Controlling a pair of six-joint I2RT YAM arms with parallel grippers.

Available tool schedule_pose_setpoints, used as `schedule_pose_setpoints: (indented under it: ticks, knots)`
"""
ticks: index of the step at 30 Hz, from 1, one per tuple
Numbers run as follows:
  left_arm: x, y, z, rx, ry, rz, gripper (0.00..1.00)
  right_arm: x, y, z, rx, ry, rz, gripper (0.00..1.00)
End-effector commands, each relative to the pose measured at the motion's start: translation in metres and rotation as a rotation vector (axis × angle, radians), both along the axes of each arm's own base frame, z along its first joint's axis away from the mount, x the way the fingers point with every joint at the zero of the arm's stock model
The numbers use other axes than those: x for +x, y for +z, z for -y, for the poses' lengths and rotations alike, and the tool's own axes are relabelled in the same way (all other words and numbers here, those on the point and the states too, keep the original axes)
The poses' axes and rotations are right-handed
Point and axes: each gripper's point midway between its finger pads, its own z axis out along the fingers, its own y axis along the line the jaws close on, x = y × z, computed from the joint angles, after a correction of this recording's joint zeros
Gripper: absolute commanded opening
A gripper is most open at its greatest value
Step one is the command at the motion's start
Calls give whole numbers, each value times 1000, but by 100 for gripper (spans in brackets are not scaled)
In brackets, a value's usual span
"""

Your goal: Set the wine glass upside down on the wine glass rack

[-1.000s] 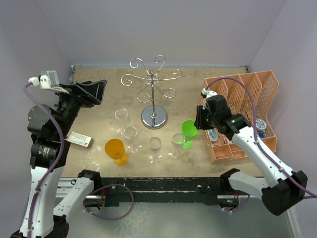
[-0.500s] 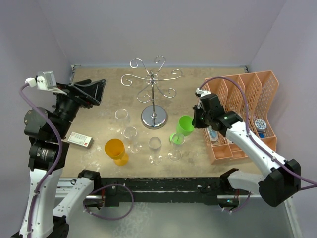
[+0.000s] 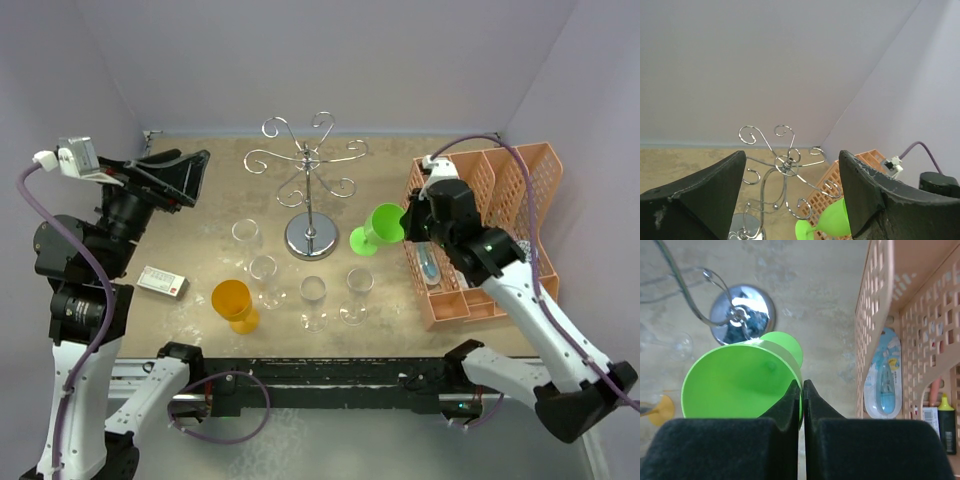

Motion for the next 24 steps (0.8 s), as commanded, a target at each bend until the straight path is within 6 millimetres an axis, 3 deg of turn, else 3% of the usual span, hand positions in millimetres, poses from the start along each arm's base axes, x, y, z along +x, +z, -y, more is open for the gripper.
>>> schedule_pose_setpoints:
  ticks: [1,4,8,14,19,24]
  knots:
    - [-2,17,8,-36,-50,0,73,-5,85,4,146,-21,250,0]
    - [0,11,13,-57,-78,-21,73,-18,119,11,229,-23,389,0]
    - [1,5,26,-63,-158,-47,73,-34,149,23,296,-38,503,0]
    - [29,-21,37,-117,-194,-233,71,-58,192,33,404,-21,669,0]
    - [51,-10,56,-191,-293,-273,71,-73,235,35,532,-7,801,0]
    - [47,15,65,-331,-378,-223,71,-80,283,40,675,-18,928,0]
